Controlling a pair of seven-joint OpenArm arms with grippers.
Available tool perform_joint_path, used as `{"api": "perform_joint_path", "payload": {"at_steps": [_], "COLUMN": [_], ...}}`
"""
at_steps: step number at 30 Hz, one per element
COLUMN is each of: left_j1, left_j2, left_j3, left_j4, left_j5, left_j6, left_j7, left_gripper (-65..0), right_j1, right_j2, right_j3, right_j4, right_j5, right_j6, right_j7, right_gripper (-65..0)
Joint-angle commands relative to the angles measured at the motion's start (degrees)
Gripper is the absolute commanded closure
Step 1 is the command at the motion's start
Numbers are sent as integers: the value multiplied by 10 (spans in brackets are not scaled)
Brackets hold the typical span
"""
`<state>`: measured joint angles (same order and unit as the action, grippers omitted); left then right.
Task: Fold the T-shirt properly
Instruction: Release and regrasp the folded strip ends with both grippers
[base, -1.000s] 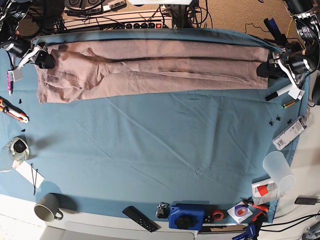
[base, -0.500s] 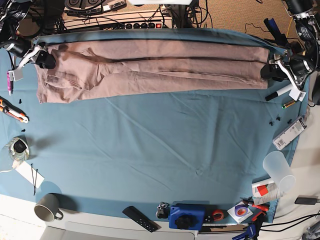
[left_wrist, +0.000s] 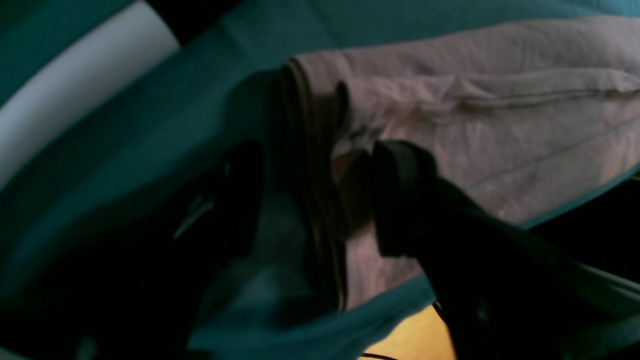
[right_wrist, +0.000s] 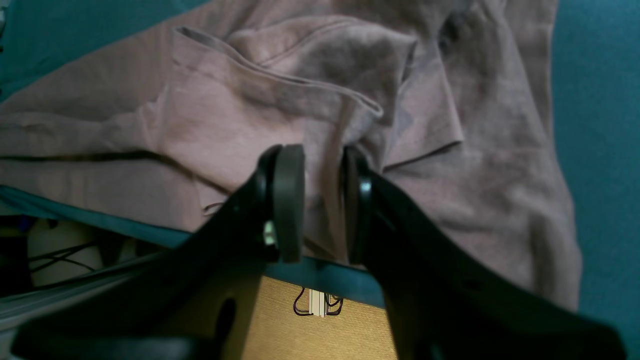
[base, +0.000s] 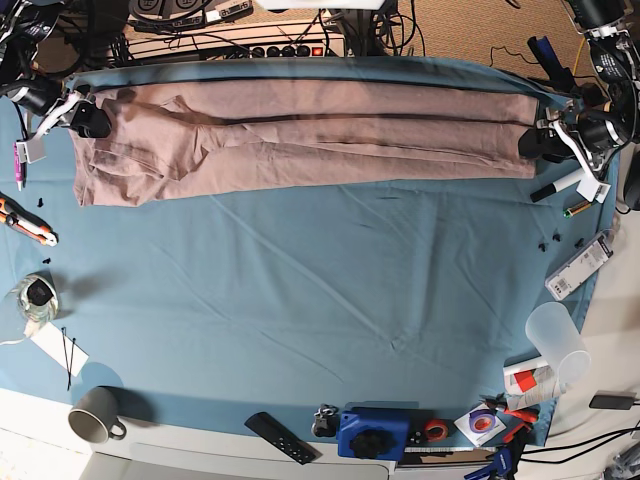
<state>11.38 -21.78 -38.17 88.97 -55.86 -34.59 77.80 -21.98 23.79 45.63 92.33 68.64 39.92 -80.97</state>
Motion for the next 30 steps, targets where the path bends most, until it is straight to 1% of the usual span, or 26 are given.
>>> {"api": "perform_joint_path", "payload": {"at_steps": [1,3,5,11,15,17,19,21,23,26,30], "left_j1": [-1,-1,-2,-3,-3,-3,-3,-1,2,2,0], "left_j2": [-8,-10,-12,-19,-17,-11,2,19,30,38,38], "left_j3": [1,1,1,1,1,2,2,2,2,2,2], "left_j4": [3,3,3,3,3,2,-1,-3,-8,-10,-10], "left_j5": [-2,-12,-14,-12,-12,-12,-6,30,47,46,44], "left_j6": [1,0,3,2,3,3,16,17,17,17,17], "left_j7": [19,19,19,22,18,-3,-5,-6,-14,-14,-14], "left_gripper": [-350,-350,-350,-350,-350,-350,-350,-350,-350,-350,-350], "right_j1": [6,17,33,48,48,48,48,48,48,48,48], "right_j2": [14,15,14,13,-11,-24,-31,-32,-32,-32,-33], "right_j3": [6,6,6,4,3,3,3,2,2,2,2], "right_j4": [10,10,10,9,9,9,9,9,9,9,8], "right_j5": [-5,-32,-47,-49,-60,-73,-74,-74,-75,-82,-99], "right_j6": [1,1,1,1,1,1,1,1,1,1,1], "right_j7": [20,41,42,39,34,35,35,34,30,29,33], "right_gripper": [-142,-142,-142,-142,-142,-142,-142,-142,-142,-142,-142]}}
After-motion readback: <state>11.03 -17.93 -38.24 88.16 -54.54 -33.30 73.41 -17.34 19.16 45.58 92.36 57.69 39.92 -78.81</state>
